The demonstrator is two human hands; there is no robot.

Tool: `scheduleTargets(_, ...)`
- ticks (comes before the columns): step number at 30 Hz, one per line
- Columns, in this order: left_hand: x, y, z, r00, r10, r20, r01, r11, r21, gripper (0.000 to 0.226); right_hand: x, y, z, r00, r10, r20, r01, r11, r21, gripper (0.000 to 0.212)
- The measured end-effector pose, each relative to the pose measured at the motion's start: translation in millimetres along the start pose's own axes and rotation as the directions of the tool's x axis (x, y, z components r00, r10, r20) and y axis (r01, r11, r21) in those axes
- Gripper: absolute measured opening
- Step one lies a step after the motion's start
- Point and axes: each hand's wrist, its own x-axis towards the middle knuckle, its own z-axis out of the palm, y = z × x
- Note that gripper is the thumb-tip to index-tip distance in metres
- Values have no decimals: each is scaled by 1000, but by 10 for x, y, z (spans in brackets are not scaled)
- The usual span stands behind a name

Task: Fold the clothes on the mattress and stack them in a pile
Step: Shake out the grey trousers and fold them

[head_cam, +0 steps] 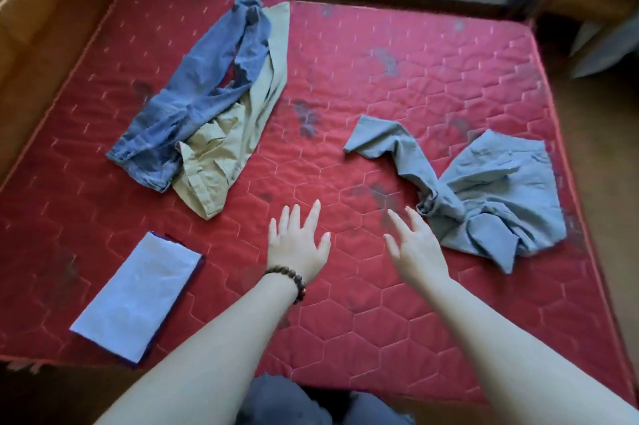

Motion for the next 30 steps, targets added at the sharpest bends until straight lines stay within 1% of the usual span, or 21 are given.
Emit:
scheduleTargets(4,189,499,70,994,107,32,-109,992,70,64,-26,446,-126,994,103,-27,-101,993,68,50)
scheduleTargets(8,521,959,248,981,175,82,-184,974,131,64,92,930,-110,979,202,4,-201,973,112,51)
scheduleTargets(14,1161,1611,844,932,343,118,-361,909,209,63,496,1878,146,944,328,28,-329,938,106,54)
scheduleTargets(17,1527,1972,1312,893,424,150,-448,863,234,64,728,2412,365,928,371,21,-371,925,80,58)
scheduleTargets(20,1885,2337,1846,829,531,175,-558,798,227,65,954,2956,606,898,440,3,-438,896,74,65)
scheduleTargets(22,2138,2541,2183,784,594,179,-620,749,233,66,1117,3307,742,877,479,-27,-477,877,59,75)
scheduleTargets(23,2263,2629,2339,764,616,191,-645,725,242,68,1199,3475,798,870,492,-37,-491,871,25,82)
scheduleTargets(25,2485,2772,2647,736,636,234,-677,682,277,74,1359,3794,895,848,531,-6,-531,847,-36,98)
scheduleTargets(27,2666,2850,2908,735,631,250,-677,658,330,77,1497,4058,1007,818,572,65,-572,820,-22,109)
scheduleTargets(28,2741,2870,3005,741,625,247,-669,655,351,75,1550,4155,1068,809,580,93,-582,813,1,109)
scheduleTargets(29,2800,2876,3080,747,620,239,-661,655,365,68,1589,4226,1132,810,578,100,-582,813,22,105)
scheduleTargets(30,2843,2876,3139,749,622,228,-657,654,375,57,1620,4274,1199,821,566,79,-569,822,28,97)
